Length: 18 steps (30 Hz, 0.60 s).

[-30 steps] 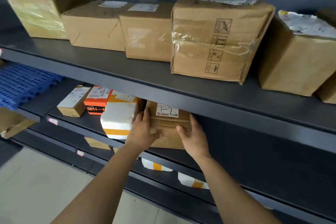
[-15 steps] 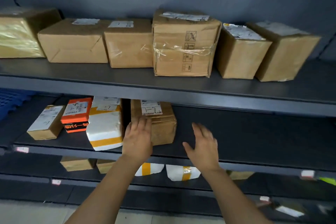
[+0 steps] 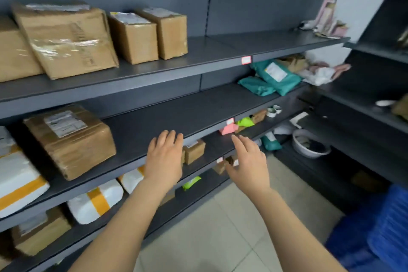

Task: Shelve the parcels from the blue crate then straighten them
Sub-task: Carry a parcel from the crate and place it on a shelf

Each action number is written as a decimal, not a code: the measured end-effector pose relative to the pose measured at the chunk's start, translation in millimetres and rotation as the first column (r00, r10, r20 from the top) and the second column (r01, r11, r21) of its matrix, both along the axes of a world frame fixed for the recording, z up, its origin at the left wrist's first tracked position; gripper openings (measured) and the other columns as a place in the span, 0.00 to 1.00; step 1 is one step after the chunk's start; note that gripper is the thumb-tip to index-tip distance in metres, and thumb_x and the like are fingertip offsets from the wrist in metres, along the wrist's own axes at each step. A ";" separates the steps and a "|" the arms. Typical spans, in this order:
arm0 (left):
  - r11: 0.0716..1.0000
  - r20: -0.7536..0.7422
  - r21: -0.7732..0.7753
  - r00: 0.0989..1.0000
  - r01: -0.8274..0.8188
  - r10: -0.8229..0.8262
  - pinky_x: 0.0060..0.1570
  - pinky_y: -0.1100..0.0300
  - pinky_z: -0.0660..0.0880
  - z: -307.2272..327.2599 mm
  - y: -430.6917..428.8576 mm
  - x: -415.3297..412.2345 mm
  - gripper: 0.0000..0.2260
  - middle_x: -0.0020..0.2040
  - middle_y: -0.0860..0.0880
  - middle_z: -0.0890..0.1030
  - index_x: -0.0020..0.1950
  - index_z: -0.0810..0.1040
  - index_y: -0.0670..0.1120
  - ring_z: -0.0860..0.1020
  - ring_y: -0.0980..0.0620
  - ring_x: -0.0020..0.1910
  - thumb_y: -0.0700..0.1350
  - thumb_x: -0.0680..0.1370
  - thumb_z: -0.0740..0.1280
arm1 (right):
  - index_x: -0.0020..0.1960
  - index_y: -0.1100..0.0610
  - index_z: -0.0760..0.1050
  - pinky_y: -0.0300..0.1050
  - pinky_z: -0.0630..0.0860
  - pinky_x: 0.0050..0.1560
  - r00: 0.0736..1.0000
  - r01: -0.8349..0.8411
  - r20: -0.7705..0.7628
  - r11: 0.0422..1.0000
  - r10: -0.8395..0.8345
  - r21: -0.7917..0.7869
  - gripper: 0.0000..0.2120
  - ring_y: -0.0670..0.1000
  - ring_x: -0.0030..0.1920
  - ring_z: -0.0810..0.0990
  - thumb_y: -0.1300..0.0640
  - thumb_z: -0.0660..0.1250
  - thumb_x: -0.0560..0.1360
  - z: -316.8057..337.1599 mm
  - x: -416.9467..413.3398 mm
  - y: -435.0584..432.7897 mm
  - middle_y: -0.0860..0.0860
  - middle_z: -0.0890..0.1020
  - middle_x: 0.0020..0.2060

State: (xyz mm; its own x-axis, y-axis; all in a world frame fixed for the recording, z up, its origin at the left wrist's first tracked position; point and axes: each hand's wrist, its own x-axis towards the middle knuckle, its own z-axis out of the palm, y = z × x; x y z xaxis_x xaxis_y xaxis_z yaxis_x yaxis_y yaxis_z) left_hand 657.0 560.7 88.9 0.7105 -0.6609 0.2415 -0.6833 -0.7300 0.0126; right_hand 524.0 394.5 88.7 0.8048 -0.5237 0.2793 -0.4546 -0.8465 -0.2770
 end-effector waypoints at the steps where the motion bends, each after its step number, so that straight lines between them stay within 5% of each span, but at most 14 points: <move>1: 0.999 0.007 -0.004 0.999 0.051 -0.051 0.73 0.48 0.57 3.5 -14.8 -12.5 0.34 0.76 0.47 0.61 0.76 0.58 0.46 0.56 0.45 0.75 0.45 0.74 0.69 | 0.75 0.55 0.64 0.55 0.65 0.68 0.999 0.046 -0.001 0.999 -0.046 -0.001 0.35 0.57 0.73 0.64 0.53 0.73 0.71 3.0 -20.6 -8.9 0.54 0.68 0.72; 18: 0.802 0.011 0.021 0.802 0.596 -0.597 0.70 0.50 0.59 25.2 -274.2 -310.7 0.33 0.75 0.46 0.62 0.76 0.58 0.46 0.58 0.46 0.75 0.47 0.75 0.68 | 0.78 0.51 0.52 0.50 0.55 0.73 0.778 0.627 -0.100 0.778 -0.621 0.041 0.35 0.51 0.77 0.52 0.50 0.66 0.77 11.3 -393.3 -153.2 0.51 0.58 0.76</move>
State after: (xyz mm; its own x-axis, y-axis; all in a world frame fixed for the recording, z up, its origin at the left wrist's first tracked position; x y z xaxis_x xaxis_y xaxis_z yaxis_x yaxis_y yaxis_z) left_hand 346.3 286.4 114.1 0.1708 -0.9568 0.2351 -0.9839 -0.1782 -0.0106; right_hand 130.7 241.2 100.1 0.3125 -0.9335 0.1758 -0.8985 -0.3505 -0.2643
